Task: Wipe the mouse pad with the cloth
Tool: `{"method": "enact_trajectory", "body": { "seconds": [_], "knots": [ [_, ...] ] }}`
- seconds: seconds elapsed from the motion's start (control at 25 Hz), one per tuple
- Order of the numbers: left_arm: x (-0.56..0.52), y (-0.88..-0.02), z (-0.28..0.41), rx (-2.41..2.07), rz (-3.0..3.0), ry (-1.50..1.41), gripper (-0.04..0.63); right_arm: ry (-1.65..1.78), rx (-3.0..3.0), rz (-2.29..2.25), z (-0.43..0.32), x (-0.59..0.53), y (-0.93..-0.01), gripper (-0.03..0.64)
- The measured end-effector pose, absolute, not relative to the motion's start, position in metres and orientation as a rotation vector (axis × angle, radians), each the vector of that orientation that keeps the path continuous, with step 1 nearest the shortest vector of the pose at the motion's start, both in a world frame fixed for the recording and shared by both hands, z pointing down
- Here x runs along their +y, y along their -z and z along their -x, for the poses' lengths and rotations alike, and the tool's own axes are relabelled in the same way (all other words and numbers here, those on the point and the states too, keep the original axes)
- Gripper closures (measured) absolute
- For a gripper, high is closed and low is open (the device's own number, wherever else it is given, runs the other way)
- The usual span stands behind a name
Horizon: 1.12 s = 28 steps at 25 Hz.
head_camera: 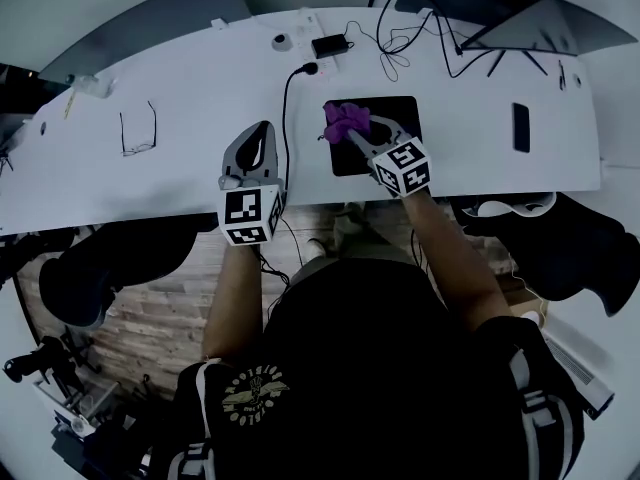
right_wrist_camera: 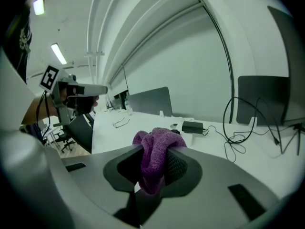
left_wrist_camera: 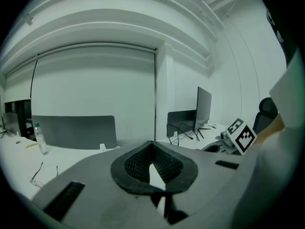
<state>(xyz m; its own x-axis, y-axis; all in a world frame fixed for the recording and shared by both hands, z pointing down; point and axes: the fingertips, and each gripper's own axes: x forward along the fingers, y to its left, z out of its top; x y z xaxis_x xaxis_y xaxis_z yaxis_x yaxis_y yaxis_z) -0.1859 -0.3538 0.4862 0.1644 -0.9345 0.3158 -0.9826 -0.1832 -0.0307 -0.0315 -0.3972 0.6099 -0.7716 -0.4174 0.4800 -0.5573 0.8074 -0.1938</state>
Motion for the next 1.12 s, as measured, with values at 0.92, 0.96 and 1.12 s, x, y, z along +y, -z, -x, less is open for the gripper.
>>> {"method": "enact_trajectory", "body": {
  "seconds": [0.92, 0.96, 1.12],
  "knots": [
    [-0.360, -0.515, 0.166, -1.836, -2.216, -0.436, 0.594, -0.535, -2.142, -0.854, -0.051, -0.452, -0.744, 0.535],
    [-0.361, -0.514, 0.163, -1.833, -2.223, -0.434, 0.594, -0.529, -2.132, -0.862, -0.060, -0.453, -0.744, 0.535],
    [-0.362, -0.510, 0.157, -1.817, -2.243, -0.429, 0.594, -0.516, -2.085, -0.906, -0.090, -0.458, -0.746, 0.535]
  ]
}}
